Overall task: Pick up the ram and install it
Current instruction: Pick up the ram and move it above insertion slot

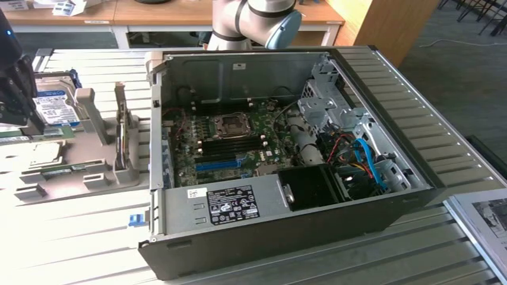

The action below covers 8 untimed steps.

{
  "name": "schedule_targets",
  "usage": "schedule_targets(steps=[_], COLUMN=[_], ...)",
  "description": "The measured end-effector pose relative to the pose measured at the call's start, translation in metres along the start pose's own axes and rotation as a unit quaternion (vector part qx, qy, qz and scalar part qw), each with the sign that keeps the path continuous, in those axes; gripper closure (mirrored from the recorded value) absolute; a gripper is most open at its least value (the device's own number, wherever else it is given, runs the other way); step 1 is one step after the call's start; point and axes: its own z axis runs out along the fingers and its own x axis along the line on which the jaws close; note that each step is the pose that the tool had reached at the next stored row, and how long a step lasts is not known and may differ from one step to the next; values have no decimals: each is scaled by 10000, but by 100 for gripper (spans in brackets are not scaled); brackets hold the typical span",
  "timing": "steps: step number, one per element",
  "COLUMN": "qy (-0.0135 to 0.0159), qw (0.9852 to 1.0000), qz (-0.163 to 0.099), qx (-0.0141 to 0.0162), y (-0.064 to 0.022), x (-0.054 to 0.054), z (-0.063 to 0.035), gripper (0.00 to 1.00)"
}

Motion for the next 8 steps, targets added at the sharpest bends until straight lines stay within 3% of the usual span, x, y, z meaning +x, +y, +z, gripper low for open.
schedule_targets(steps=[8], qy=[0], qw=[10000], qz=[7], qx=[0], y=[4], x=[-2], z=[-96], gripper=[88])
